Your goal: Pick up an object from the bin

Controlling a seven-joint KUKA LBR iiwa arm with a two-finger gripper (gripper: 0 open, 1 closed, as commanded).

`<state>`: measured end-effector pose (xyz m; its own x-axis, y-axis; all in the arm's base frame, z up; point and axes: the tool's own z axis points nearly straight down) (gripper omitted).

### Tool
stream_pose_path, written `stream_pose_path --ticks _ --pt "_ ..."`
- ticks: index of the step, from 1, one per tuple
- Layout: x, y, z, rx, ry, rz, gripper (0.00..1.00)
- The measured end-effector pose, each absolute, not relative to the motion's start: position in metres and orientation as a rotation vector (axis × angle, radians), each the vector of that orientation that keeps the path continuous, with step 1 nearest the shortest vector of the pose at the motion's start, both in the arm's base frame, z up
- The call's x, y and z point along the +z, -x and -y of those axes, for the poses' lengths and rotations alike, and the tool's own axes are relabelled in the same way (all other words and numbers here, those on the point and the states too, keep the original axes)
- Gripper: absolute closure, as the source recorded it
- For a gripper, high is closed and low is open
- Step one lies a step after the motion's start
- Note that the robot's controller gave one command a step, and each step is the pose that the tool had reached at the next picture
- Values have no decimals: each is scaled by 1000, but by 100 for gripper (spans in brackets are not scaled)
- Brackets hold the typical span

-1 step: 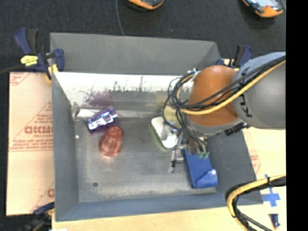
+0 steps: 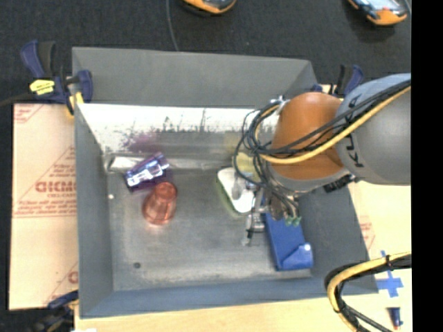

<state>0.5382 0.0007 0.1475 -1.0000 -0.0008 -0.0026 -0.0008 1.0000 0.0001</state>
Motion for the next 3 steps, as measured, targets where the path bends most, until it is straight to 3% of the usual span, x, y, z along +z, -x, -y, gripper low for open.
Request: stream_pose_path --ticks 1,2,3 --pt "131 -614 80 0 -105 -3134 0" --pt "129 -660 138 -3 -128 -3132 0" --pt "136 -651 134 1 -200 -3127 0"
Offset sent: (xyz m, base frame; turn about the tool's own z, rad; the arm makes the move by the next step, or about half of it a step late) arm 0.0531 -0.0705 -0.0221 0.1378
